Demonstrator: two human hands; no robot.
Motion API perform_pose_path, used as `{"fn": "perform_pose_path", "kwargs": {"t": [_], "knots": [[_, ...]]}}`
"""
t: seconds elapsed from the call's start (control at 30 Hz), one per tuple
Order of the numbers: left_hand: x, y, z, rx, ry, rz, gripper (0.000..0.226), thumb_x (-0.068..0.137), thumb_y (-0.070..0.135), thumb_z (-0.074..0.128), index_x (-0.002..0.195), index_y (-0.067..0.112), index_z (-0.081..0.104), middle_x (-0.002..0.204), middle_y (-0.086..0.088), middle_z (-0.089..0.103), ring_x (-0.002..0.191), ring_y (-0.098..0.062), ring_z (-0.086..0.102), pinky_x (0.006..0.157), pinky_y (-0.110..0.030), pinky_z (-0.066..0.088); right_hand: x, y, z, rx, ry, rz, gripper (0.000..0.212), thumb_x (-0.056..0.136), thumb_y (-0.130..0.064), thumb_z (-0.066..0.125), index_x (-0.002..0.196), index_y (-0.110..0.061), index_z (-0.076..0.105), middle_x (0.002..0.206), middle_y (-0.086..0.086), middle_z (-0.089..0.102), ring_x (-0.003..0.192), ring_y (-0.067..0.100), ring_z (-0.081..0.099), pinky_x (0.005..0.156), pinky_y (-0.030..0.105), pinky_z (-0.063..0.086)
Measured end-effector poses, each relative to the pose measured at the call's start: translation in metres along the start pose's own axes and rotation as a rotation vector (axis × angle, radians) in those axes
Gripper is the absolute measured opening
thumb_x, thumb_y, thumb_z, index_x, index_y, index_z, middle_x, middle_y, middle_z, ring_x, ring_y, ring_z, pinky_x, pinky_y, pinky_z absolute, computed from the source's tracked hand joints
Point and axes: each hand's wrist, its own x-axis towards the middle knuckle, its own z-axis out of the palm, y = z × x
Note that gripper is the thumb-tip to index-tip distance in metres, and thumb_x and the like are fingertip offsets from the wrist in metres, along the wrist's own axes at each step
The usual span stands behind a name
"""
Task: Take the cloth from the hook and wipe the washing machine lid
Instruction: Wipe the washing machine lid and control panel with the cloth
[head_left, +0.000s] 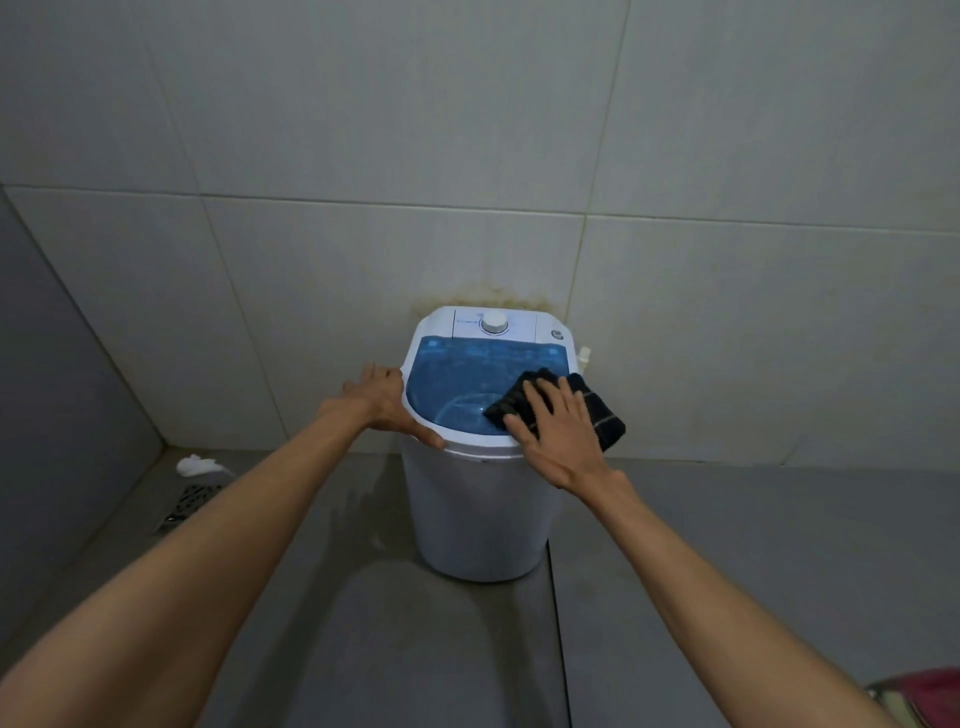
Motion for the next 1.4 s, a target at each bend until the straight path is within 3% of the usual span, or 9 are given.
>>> {"fn": "perform_pose_path", "kwargs": {"t": [0.2, 0.43, 0.67, 0.77, 0.93, 1.03, 1.13, 1.3, 1.4], "knots": [[0.011, -0.002, -0.002, 0.032, 0.010, 0.040, 0.126, 0.038, 0.084, 0.071, 0.141, 0.020, 0.037, 0.141, -0.010, 0.044, 0.133, -0.029, 0.034, 0.109, -0.051, 0.034, 0.055, 0.016, -0.007, 0.018, -0.100, 0.217, 0.070, 0.100, -0.055, 0.022, 0.157, -0.016, 0.008, 0.164, 0.011, 0.003, 0.150, 0.033, -0.007, 0.121, 0.046, -0.004], [0.021, 0.001, -0.005, 0.080, -0.006, 0.087, 0.127, 0.034, 0.083, 0.073, 0.142, 0.027, 0.037, 0.139, -0.005, 0.048, 0.134, -0.030, 0.034, 0.110, -0.049, 0.033, 0.130, 0.038, -0.011, 0.074, -0.150, 0.326, 0.074, 0.100, -0.052, 0.026, 0.156, -0.010, 0.003, 0.163, 0.015, -0.002, 0.150, 0.036, -0.002, 0.122, 0.046, 0.002], [0.019, -0.002, -0.001, 0.048, -0.009, 0.065, 0.125, 0.043, 0.078, 0.074, 0.144, 0.018, 0.030, 0.148, -0.009, 0.039, 0.142, -0.031, 0.023, 0.115, -0.051, 0.026, 0.178, 0.034, -0.004, 0.051, -0.104, 0.436, 0.064, 0.101, -0.043, 0.024, 0.151, -0.003, 0.018, 0.160, 0.017, 0.015, 0.144, 0.045, 0.014, 0.119, 0.052, 0.013], [0.020, -0.001, -0.002, 0.046, -0.012, 0.070, 0.126, 0.045, 0.078, 0.074, 0.145, 0.018, 0.028, 0.152, -0.008, 0.034, 0.145, -0.031, 0.017, 0.116, -0.051, 0.022, 0.190, 0.033, 0.000, 0.070, 0.010, 0.442, 0.053, 0.102, -0.037, 0.027, 0.141, -0.002, 0.037, 0.148, 0.020, 0.036, 0.133, 0.045, 0.033, 0.113, 0.051, 0.025], [0.019, -0.002, -0.002, 0.050, -0.026, 0.080, 0.127, 0.047, 0.075, 0.076, 0.147, 0.016, 0.025, 0.154, -0.009, 0.031, 0.147, -0.031, 0.012, 0.118, -0.051, 0.020, 0.200, 0.039, -0.002, 0.090, 0.102, 0.269, 0.044, 0.099, -0.033, 0.038, 0.133, -0.008, 0.051, 0.140, 0.019, 0.047, 0.126, 0.040, 0.044, 0.108, 0.046, 0.032], [0.018, 0.000, -0.004, 0.031, -0.034, 0.075, 0.127, 0.048, 0.073, 0.077, 0.148, 0.015, 0.024, 0.155, -0.009, 0.030, 0.148, -0.032, 0.009, 0.119, -0.050, 0.017, 0.188, 0.047, 0.001, 0.022, 0.062, 0.045, 0.046, 0.099, -0.033, 0.038, 0.138, -0.010, 0.048, 0.149, 0.013, 0.042, 0.138, 0.033, 0.032, 0.116, 0.047, 0.022], [0.019, 0.000, -0.005, 0.033, -0.043, 0.078, 0.126, 0.046, 0.074, 0.077, 0.146, 0.017, 0.027, 0.152, -0.008, 0.034, 0.146, -0.032, 0.013, 0.118, -0.050, 0.019, 0.168, 0.048, 0.000, 0.012, 0.011, -0.053, 0.050, 0.100, -0.032, 0.038, 0.146, -0.011, 0.041, 0.157, 0.007, 0.033, 0.148, 0.030, 0.017, 0.121, 0.049, 0.012], [0.021, 0.000, -0.007, 0.047, -0.054, 0.080, 0.132, 0.035, 0.081, 0.074, 0.145, 0.023, 0.031, 0.146, -0.005, 0.041, 0.142, -0.030, 0.022, 0.113, -0.050, 0.026, 0.130, 0.044, -0.007, 0.069, 0.017, -0.084, 0.046, 0.097, -0.040, 0.044, 0.138, -0.021, 0.053, 0.158, 0.009, 0.028, 0.144, 0.027, 0.029, 0.116, 0.047, 0.030], [0.020, 0.001, -0.008, 0.082, -0.062, 0.084, 0.133, 0.031, 0.087, 0.068, 0.143, 0.025, 0.034, 0.140, -0.004, 0.047, 0.135, -0.028, 0.031, 0.110, -0.049, 0.033, 0.106, 0.033, -0.009, 0.081, -0.037, -0.109, 0.048, 0.094, -0.046, 0.045, 0.141, -0.034, 0.048, 0.161, 0.009, 0.019, 0.144, 0.027, 0.030, 0.114, 0.048, 0.033]]}}
